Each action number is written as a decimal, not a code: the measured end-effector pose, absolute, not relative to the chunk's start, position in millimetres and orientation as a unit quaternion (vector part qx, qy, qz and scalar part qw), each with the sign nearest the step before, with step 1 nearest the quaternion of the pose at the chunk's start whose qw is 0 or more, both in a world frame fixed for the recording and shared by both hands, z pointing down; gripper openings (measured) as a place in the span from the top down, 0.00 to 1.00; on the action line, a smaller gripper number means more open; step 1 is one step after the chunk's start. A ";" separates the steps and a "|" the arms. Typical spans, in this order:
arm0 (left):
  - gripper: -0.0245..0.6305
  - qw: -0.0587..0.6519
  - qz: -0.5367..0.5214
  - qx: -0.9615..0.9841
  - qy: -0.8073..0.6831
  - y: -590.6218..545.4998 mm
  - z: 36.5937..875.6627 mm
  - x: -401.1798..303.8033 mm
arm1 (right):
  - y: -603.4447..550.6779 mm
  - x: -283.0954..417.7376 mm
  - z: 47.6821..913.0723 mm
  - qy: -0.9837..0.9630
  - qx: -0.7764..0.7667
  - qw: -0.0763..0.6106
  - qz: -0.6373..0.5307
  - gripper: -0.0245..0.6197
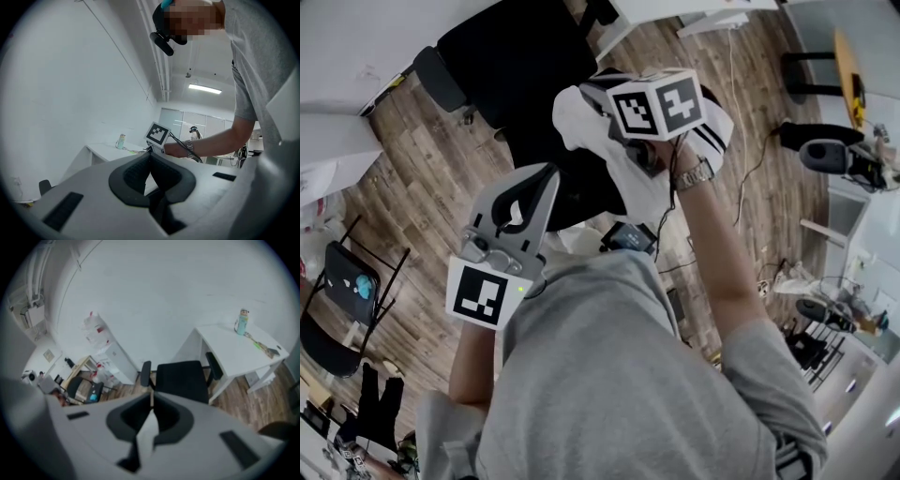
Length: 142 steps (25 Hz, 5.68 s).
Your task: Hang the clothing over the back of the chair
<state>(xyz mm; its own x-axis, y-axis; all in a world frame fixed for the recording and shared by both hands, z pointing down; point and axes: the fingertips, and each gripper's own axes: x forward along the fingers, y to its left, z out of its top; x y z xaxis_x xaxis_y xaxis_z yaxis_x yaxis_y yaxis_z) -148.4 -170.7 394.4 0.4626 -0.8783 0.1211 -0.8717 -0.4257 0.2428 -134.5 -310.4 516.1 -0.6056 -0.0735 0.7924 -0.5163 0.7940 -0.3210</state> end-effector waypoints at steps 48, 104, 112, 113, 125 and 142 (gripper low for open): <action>0.91 0.074 0.004 0.867 -0.493 -119.1 347.6 14.0 | -235.1 56.2 367.5 -0.943 0.237 0.147 0.183 0.91; 0.91 -0.010 -0.006 0.851 -0.525 -103.9 302.4 25.1 | -131.5 128.7 292.5 -0.967 0.228 -0.004 0.111 0.91; 0.91 -0.010 -0.011 0.851 -0.525 -102.8 304.0 28.2 | -127.8 121.4 296.0 -0.971 0.214 -0.001 0.106 0.91; 0.91 -0.011 -0.012 0.851 -0.525 -103.0 303.3 28.3 | -127.7 120.5 295.9 -0.971 0.212 -0.001 0.106 0.91; 0.91 0.006 -0.002 0.840 -0.542 -102.7 310.2 19.7 | -131.4 100.0 303.3 -0.977 0.180 0.009 0.110 0.91; 0.91 0.010 0.004 0.838 -0.545 -104.3 314.0 23.5 | -134.1 102.0 309.5 -0.978 0.174 0.016 0.111 0.91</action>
